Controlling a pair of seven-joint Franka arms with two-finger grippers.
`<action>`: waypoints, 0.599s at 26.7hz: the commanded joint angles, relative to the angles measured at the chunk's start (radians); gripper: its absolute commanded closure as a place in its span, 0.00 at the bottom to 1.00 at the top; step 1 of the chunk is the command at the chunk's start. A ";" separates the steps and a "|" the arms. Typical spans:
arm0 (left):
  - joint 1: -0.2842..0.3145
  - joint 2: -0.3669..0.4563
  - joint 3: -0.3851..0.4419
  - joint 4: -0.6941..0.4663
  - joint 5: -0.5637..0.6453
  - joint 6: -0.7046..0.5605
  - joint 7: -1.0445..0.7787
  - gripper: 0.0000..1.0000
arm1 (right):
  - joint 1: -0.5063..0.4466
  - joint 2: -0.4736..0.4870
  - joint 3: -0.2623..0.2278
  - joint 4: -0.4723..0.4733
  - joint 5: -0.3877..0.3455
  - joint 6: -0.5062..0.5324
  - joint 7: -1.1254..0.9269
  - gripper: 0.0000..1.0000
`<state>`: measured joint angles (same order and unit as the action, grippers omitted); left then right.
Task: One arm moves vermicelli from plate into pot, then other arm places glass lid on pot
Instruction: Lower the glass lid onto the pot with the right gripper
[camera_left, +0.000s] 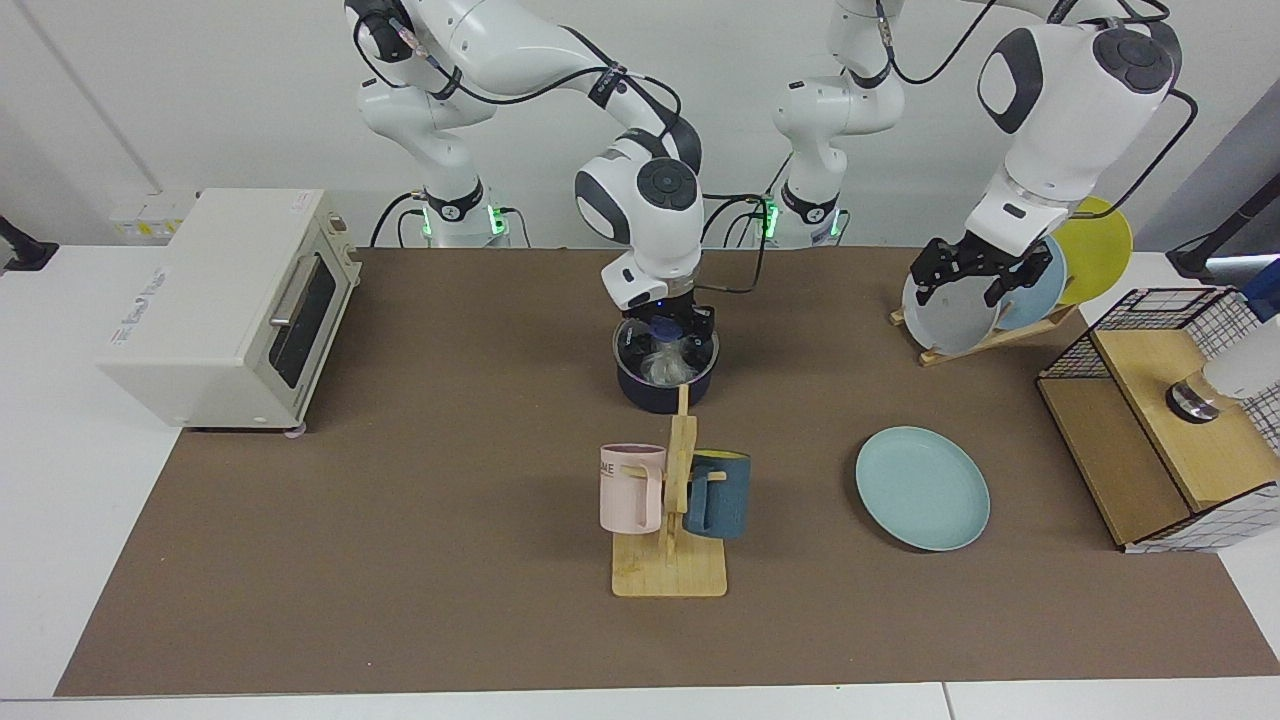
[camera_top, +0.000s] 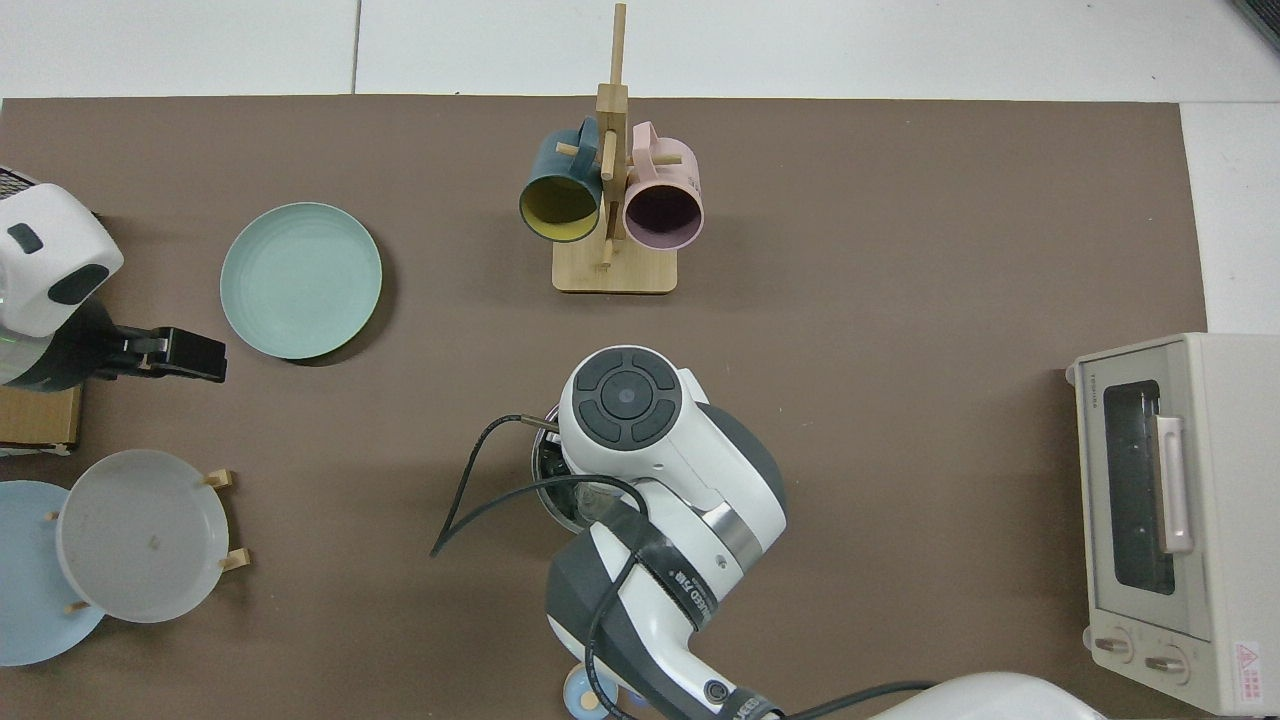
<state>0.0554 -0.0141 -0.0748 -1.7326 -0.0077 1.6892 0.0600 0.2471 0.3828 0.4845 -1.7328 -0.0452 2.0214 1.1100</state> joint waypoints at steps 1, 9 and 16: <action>-0.006 -0.006 0.004 0.002 0.002 0.004 0.001 0.00 | -0.011 -0.001 0.017 -0.007 -0.013 0.016 0.036 1.00; -0.006 -0.007 0.004 0.002 0.002 0.004 0.001 0.00 | -0.015 0.002 0.017 -0.007 -0.001 0.017 0.036 1.00; -0.005 -0.007 0.004 0.002 0.002 0.004 0.001 0.00 | -0.015 0.004 0.016 -0.002 -0.002 0.014 0.036 0.00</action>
<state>0.0554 -0.0141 -0.0748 -1.7326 -0.0077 1.6892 0.0600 0.2465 0.3829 0.4848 -1.7314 -0.0446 2.0239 1.1122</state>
